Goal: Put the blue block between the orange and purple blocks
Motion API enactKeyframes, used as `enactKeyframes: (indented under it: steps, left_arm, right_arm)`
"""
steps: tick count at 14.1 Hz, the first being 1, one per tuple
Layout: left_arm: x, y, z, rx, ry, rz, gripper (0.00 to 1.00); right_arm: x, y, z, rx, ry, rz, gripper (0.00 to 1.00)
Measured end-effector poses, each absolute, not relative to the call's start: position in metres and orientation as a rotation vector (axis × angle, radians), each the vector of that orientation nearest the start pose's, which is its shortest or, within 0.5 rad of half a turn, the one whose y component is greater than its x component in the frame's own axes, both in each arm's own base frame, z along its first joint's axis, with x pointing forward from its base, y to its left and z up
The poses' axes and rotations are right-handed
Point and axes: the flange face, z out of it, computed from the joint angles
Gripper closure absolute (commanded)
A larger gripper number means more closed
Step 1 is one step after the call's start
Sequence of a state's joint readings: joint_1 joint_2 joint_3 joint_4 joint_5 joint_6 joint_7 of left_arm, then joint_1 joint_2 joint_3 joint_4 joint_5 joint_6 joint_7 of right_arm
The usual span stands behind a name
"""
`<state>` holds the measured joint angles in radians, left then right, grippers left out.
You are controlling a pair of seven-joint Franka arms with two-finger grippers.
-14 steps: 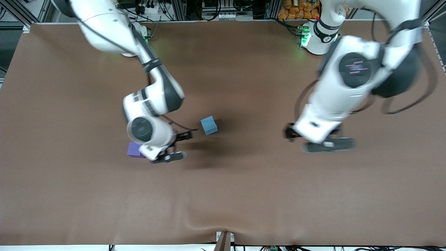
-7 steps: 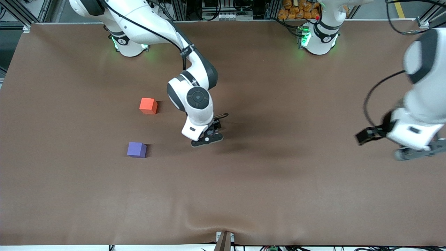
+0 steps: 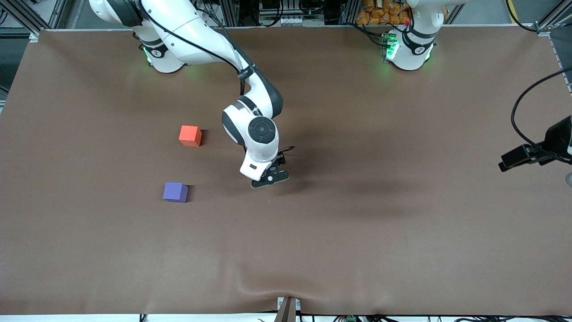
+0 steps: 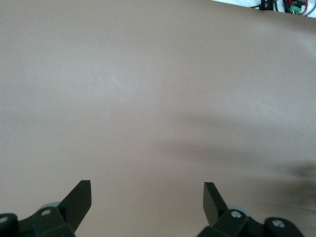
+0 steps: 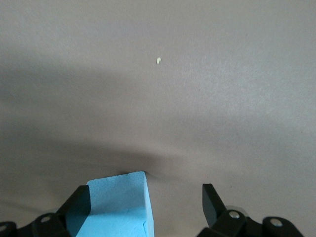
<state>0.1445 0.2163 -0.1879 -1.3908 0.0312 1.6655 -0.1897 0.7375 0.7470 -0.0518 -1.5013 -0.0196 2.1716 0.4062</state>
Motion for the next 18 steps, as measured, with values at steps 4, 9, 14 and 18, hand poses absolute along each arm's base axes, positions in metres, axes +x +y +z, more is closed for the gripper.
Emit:
enactKeyframes:
  steps: [4, 9, 14, 18]
  left_arm:
    - [0.604, -0.071, 0.599, -3.163, -0.083, -0.082, 0.00]
    - [0.585, -0.091, 0.609, -3.154, -0.018, -0.091, 0.00]
    - [0.584, -0.084, 0.609, -3.151, 0.014, -0.090, 0.00]
    - [0.585, -0.081, 0.609, -3.150, 0.011, -0.088, 0.00]
  right_arm:
    - [0.535, 0.455, 0.214, -3.161, -0.438, 0.111, 0.00]
    - [0.535, 0.459, 0.222, -3.143, -0.432, 0.094, 0.00]
    - [0.519, 0.479, 0.226, -3.131, -0.487, 0.086, 0.00]
    - [0.505, 0.477, 0.208, -3.153, -0.507, 0.147, 0.00]
